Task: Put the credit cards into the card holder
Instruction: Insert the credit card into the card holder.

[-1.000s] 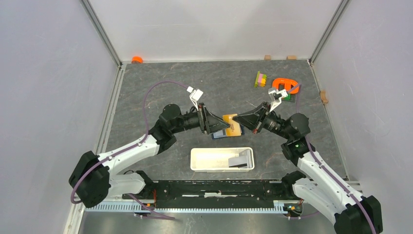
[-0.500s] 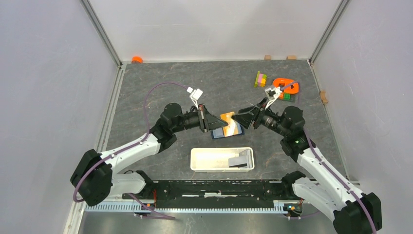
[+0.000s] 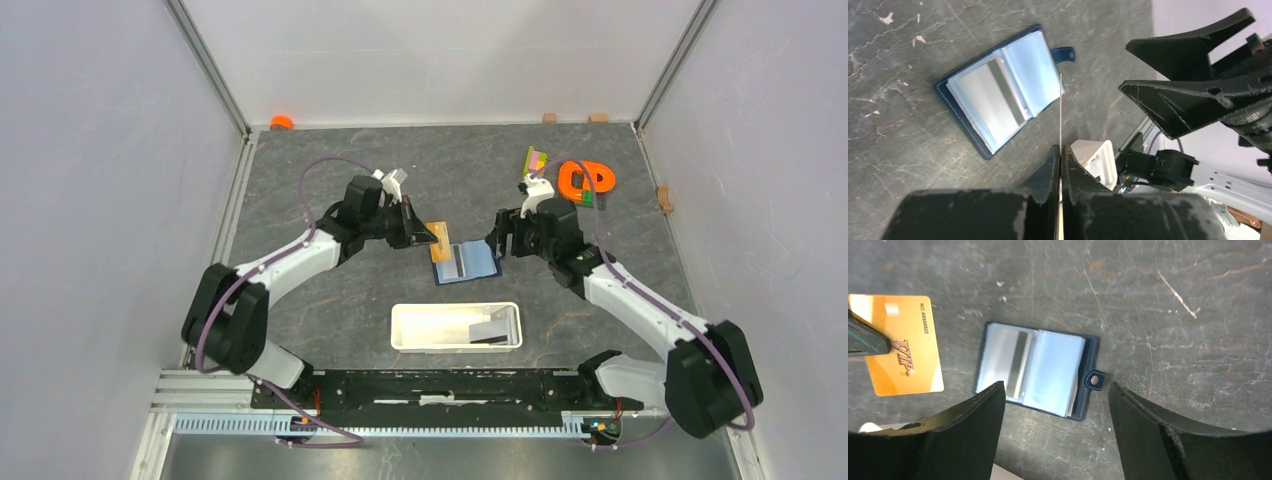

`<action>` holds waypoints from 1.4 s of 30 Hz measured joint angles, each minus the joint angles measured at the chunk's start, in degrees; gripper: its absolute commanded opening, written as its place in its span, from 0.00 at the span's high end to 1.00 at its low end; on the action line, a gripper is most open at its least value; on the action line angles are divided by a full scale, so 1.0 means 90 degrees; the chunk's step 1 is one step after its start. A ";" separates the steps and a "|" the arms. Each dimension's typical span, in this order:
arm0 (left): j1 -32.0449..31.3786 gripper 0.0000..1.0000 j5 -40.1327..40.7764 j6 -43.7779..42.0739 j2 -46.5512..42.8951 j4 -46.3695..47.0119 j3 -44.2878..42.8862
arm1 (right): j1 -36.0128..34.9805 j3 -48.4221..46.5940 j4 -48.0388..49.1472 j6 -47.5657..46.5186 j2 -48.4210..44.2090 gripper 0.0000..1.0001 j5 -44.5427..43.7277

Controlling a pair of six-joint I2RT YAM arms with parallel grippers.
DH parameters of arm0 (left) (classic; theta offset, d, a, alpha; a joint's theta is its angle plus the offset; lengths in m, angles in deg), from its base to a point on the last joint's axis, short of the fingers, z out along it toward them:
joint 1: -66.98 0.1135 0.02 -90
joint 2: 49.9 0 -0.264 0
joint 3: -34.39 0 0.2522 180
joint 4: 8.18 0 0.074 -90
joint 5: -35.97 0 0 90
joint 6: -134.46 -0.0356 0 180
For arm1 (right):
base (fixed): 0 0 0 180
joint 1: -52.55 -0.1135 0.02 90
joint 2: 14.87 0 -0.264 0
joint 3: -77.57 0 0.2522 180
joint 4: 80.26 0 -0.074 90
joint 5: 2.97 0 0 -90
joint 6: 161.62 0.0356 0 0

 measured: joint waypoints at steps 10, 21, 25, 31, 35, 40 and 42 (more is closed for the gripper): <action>0.0015 0.98 -0.0019 -0.0794 0.0954 -0.1613 -0.1260 | -0.0639 -0.0250 -0.0223 -0.0282 0.1484 0.42 -0.1022; -0.0022 0.98 -0.0049 -0.0818 0.1729 -0.1673 -0.1447 | -0.0639 -0.0542 -0.0206 -0.0318 0.2273 0.71 -0.1831; -0.0146 0.98 -0.0061 -0.0797 0.2057 -0.1622 -0.1698 | -0.0639 -0.0549 -0.0202 -0.0321 0.2380 0.78 -0.1970; -0.0321 0.98 -0.0151 -0.0571 0.2494 -0.1282 -0.1948 | -0.0639 -0.0563 -0.0231 -0.0323 0.2494 0.95 -0.2254; -0.0350 0.98 -0.0333 -0.0323 0.2783 -0.1052 -0.1962 | -0.0639 -0.0571 -0.0301 -0.0316 0.2499 1.00 -0.2385; -0.0350 0.98 -0.0461 -0.0104 0.3065 -0.0981 -0.1967 | -0.0639 -0.0573 -0.0335 -0.0316 0.2538 1.00 -0.2516; -0.0350 0.98 -0.0505 -0.0044 0.3116 -0.0962 -0.1967 | -0.0636 -0.0573 -0.0355 -0.0313 0.2567 1.00 -0.2540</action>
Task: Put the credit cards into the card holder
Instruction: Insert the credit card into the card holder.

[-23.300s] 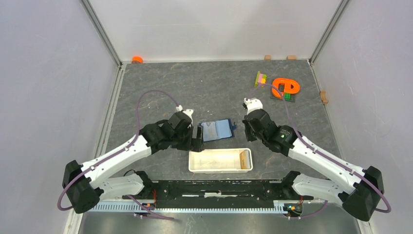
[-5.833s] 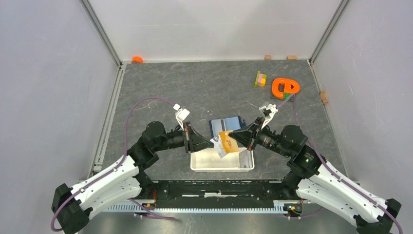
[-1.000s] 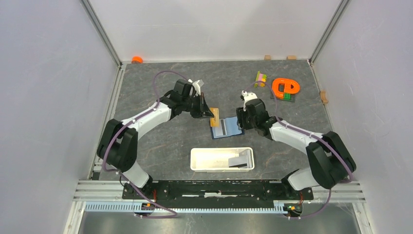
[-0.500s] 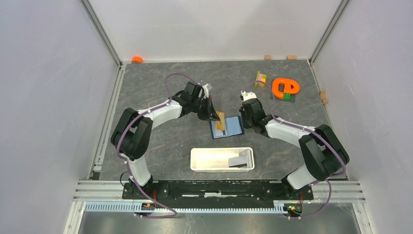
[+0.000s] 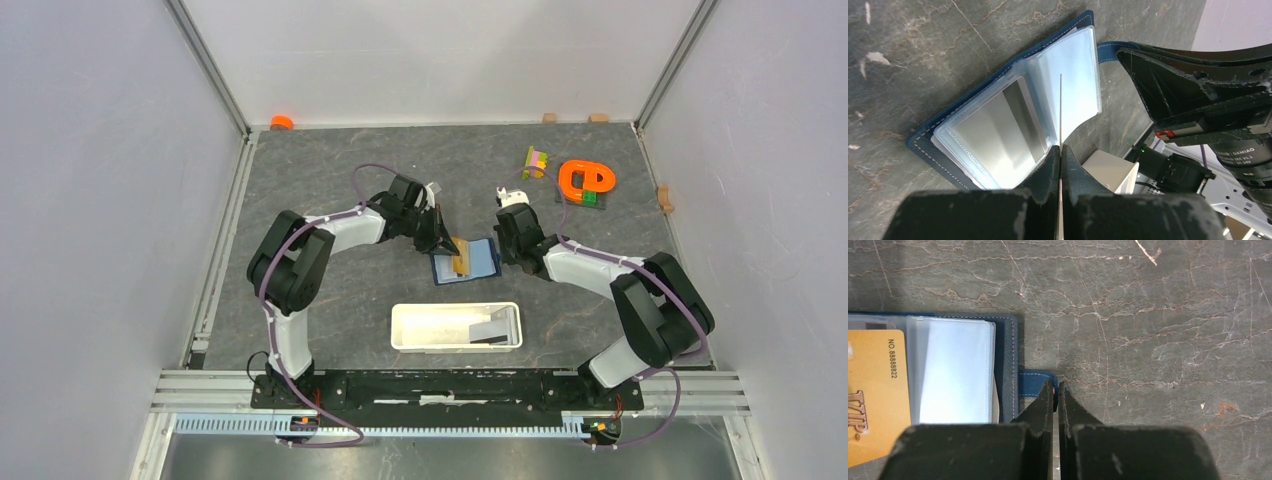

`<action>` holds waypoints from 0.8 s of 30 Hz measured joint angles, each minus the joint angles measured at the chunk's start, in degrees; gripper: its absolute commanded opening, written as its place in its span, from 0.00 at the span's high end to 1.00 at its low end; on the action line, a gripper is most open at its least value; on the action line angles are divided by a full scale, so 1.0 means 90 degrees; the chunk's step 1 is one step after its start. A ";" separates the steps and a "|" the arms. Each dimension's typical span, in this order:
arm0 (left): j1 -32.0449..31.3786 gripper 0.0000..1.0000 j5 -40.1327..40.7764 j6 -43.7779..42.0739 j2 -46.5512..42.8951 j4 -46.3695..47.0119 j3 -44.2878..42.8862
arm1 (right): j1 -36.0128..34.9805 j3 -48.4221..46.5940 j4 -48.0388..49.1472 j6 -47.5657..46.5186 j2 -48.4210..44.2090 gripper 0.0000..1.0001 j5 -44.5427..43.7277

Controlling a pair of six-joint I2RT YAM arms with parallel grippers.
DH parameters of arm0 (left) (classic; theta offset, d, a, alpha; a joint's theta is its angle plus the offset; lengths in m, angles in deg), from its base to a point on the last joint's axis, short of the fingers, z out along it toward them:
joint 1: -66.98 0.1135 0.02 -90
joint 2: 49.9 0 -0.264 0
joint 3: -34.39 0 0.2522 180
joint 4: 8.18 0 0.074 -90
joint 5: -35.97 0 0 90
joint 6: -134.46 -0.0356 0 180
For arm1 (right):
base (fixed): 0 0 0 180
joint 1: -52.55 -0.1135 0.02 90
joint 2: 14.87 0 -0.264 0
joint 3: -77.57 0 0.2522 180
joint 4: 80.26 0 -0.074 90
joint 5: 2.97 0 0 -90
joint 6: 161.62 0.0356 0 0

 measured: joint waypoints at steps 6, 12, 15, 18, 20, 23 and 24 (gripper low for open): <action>0.0000 0.98 -0.0170 0.0221 0.0168 0.0117 0.0000 | 0.0010 0.0000 -0.0068 0.0022 0.0032 1.00 -0.0080; 0.0000 0.98 -0.0231 0.0403 0.0233 0.0153 0.0032 | 0.0010 -0.0029 -0.0129 0.0024 0.0039 1.00 -0.0109; 0.0000 0.98 -0.0228 0.0474 0.0233 0.0202 0.0134 | 0.0010 -0.0036 -0.0134 0.0024 0.0039 1.00 -0.0112; 0.0000 0.98 -0.0228 0.0517 0.0233 0.0270 0.0306 | 0.0012 -0.0036 -0.0151 0.0029 0.0041 1.00 -0.0129; 0.0005 0.98 -0.0231 0.0532 0.0233 0.0304 0.0367 | 0.0015 -0.0036 -0.0165 0.0036 0.0046 1.00 -0.0134; 0.0005 0.98 -0.0243 0.0566 0.0233 0.0350 0.0384 | 0.0015 -0.0036 -0.0182 0.0044 0.0066 1.00 -0.0138; 0.0005 0.98 -0.0243 0.0571 0.0233 0.0367 0.0381 | 0.0015 -0.0036 -0.0185 0.0044 0.0075 1.00 -0.0143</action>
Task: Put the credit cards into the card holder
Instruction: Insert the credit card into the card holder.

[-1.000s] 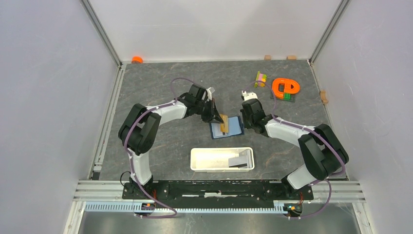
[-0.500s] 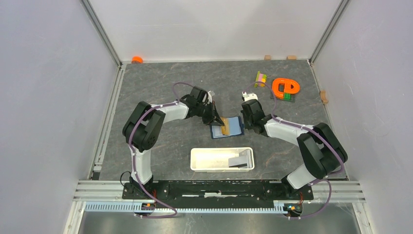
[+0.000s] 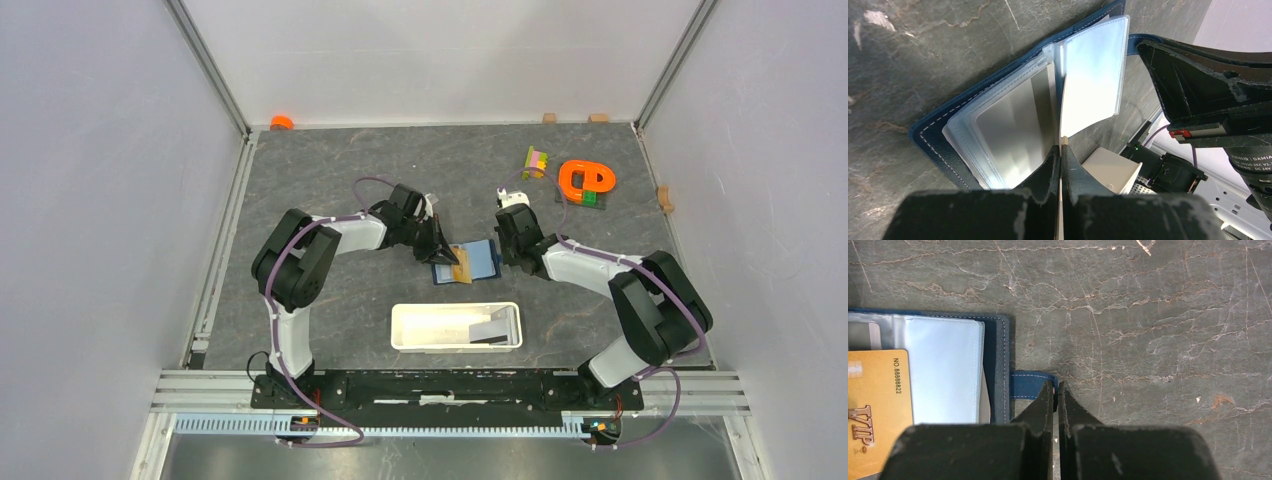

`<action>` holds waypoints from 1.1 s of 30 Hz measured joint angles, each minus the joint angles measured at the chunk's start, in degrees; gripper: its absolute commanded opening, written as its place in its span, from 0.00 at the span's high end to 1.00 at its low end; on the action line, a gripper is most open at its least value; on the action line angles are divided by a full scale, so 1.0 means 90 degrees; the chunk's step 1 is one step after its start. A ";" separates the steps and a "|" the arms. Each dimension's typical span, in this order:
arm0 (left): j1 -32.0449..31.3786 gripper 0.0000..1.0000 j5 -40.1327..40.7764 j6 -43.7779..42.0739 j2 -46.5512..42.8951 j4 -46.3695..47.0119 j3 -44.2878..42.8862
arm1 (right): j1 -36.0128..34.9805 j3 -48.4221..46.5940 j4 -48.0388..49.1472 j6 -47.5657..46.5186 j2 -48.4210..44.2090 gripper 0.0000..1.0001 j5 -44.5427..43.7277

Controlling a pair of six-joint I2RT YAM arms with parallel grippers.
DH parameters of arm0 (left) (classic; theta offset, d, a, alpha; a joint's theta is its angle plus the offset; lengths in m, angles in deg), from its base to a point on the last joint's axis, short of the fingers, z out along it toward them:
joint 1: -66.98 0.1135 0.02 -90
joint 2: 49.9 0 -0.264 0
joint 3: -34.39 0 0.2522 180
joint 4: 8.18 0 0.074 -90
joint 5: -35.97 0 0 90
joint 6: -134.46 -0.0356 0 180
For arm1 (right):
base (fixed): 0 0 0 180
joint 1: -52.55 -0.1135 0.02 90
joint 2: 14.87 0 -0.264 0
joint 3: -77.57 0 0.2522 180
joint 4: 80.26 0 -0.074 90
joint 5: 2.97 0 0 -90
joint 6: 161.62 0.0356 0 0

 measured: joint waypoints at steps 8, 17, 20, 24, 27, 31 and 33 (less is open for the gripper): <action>0.0063 0.98 -0.0024 0.0044 0.0007 0.0083 0.0002 | 0.0000 -0.0010 -0.0027 0.0000 0.0034 1.00 -0.0012; 0.0136 0.98 -0.0311 0.0073 0.0189 0.0279 -0.0002 | 0.0005 -0.0010 -0.0068 0.0000 0.0034 1.00 -0.0022; 0.0153 0.98 -0.0379 0.0073 0.0255 0.0311 -0.0029 | 0.0005 -0.0012 -0.0070 0.0000 0.0046 1.00 -0.0029; 0.0158 0.98 -0.0537 0.0114 0.0427 0.0498 -0.0049 | 0.0007 -0.0022 -0.0087 0.0000 0.0056 1.00 -0.0049; 0.0182 0.98 -0.0658 0.0121 0.0491 0.0639 -0.0049 | 0.0007 -0.0022 -0.0109 0.0000 0.0058 1.00 -0.0061; 0.0197 0.98 -0.0707 0.0192 0.0527 0.0867 -0.0049 | 0.0010 -0.0022 -0.0112 0.0000 0.0058 1.00 -0.0075; 0.0197 0.98 -0.0719 0.0236 0.0573 0.1018 -0.0049 | 0.0012 -0.0022 -0.0114 0.0000 0.0058 1.00 -0.0078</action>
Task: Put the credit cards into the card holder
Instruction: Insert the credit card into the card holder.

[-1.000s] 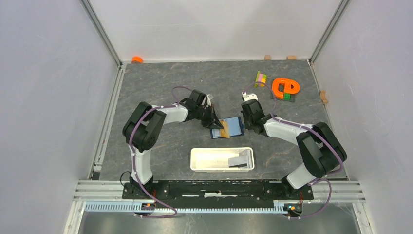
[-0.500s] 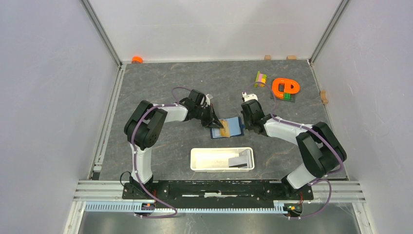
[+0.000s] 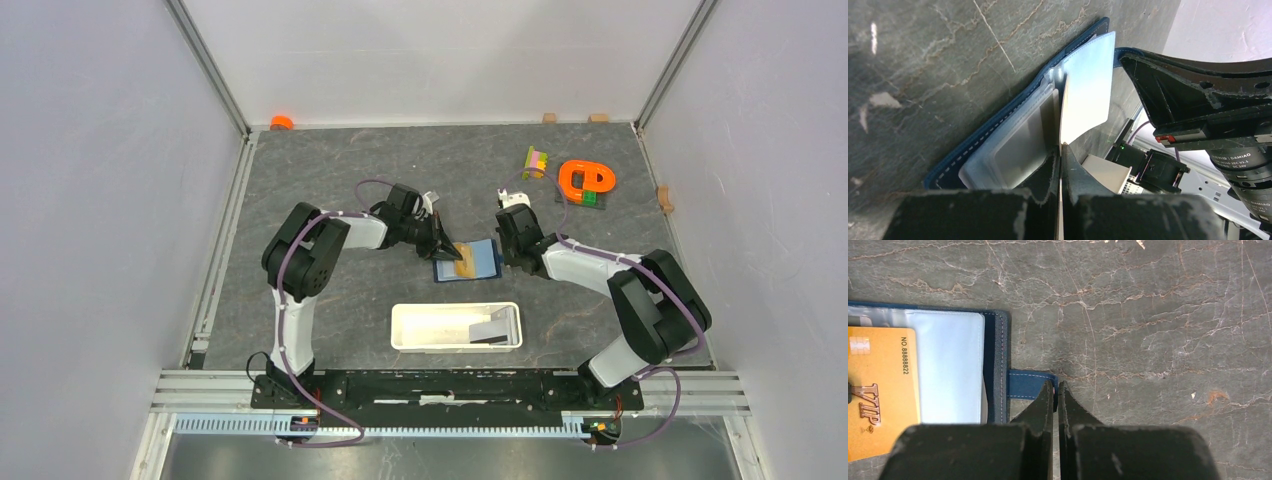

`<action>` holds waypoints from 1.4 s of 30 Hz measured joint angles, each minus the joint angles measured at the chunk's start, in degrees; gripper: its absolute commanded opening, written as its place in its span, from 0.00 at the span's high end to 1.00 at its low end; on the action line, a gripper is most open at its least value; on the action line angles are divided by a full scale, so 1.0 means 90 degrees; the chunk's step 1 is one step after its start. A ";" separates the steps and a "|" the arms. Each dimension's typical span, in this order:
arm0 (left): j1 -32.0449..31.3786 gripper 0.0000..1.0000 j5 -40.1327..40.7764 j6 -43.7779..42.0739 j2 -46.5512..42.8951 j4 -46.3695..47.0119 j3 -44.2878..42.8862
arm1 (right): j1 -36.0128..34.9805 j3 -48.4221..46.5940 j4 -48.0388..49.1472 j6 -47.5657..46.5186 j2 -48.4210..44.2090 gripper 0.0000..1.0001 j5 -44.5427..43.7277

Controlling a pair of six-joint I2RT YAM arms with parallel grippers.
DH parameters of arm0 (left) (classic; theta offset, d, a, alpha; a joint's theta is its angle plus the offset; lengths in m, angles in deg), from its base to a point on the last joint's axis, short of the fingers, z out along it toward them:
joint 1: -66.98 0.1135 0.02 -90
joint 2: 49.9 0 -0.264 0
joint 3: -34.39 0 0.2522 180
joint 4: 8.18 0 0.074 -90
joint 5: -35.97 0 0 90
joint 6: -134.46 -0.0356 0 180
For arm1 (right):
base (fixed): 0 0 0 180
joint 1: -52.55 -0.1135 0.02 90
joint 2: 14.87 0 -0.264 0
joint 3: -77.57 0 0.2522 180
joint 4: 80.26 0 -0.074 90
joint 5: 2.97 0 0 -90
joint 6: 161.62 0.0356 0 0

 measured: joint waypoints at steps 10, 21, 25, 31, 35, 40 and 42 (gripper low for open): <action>0.0053 0.98 -0.0155 0.0170 0.0138 0.0362 0.0000 | 0.0015 0.0000 0.0007 0.0000 0.0104 1.00 -0.0007; 0.0097 0.98 -0.0311 0.0243 0.0355 0.0809 -0.0017 | 0.0019 -0.0002 0.0005 0.0000 0.0107 1.00 -0.0002; 0.0097 0.97 -0.0316 0.0284 0.0367 0.0920 -0.0017 | 0.0019 -0.0002 0.0005 0.0000 0.0107 1.00 -0.0002; 0.0075 0.89 -0.0272 0.0313 0.0384 0.0930 -0.0015 | 0.0024 -0.0027 0.0002 0.0000 0.0143 1.00 0.0002; 0.0029 0.84 -0.0129 0.0299 0.0384 0.0770 -0.0049 | 0.0024 -0.0027 0.0002 0.0000 0.0143 1.00 0.0002; -0.0109 0.78 0.0165 0.0141 0.0384 0.0265 -0.0323 | 0.0024 -0.0027 0.0002 0.0000 0.0143 1.00 0.0002; -0.0197 0.76 0.0318 0.0017 0.0381 0.0024 -0.0457 | 0.0024 -0.0027 0.0002 0.0000 0.0143 1.00 0.0002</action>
